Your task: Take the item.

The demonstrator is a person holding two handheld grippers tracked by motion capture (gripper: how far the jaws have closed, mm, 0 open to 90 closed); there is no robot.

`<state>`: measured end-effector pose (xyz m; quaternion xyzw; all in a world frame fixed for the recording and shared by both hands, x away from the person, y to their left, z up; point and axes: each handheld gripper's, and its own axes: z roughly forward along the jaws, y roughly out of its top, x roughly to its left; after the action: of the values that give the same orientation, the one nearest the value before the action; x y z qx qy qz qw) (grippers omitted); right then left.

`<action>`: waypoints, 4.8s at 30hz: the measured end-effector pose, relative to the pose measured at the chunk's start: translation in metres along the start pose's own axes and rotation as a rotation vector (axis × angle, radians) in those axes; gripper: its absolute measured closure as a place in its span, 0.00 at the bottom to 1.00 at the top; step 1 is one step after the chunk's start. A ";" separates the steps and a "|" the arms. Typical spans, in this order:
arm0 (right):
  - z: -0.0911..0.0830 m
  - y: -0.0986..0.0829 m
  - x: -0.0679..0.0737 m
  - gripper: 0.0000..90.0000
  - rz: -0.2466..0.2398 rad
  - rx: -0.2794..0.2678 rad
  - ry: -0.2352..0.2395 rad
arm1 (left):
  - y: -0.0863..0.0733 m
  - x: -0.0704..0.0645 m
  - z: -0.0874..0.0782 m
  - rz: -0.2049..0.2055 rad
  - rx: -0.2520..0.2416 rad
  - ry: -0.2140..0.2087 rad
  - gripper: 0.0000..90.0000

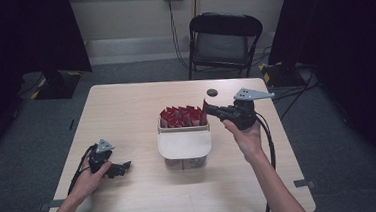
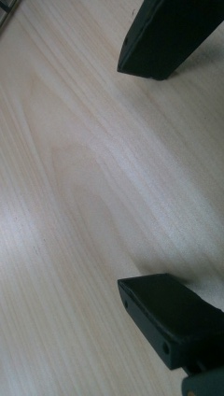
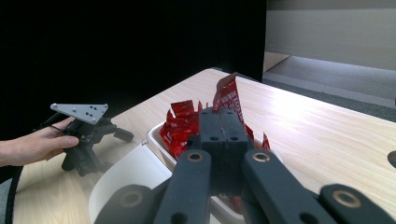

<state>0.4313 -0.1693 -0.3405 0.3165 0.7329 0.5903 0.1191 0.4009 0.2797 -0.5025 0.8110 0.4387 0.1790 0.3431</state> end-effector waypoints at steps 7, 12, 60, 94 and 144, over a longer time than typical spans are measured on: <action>-0.001 0.003 0.003 1.00 -0.009 -0.009 0.005 | 0.000 0.000 0.000 0.000 0.000 0.000 0.00; -0.001 0.004 0.005 1.00 -0.012 -0.015 0.010 | 0.000 0.000 0.000 0.000 0.000 0.000 0.00; -0.030 0.028 0.010 1.00 -0.031 -0.115 0.002 | 0.000 0.000 0.000 0.000 0.000 0.000 0.00; -0.067 0.029 -0.019 1.00 -0.001 -0.185 -0.101 | 0.000 0.000 0.000 0.000 0.000 0.000 0.00; -0.017 -0.030 -0.061 1.00 0.072 0.060 -0.167 | 0.000 0.000 0.000 -0.001 0.000 0.000 0.00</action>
<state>0.4598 -0.2228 -0.3761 0.3942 0.7259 0.5435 0.1490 0.4009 0.2796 -0.5025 0.8108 0.4389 0.1790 0.3433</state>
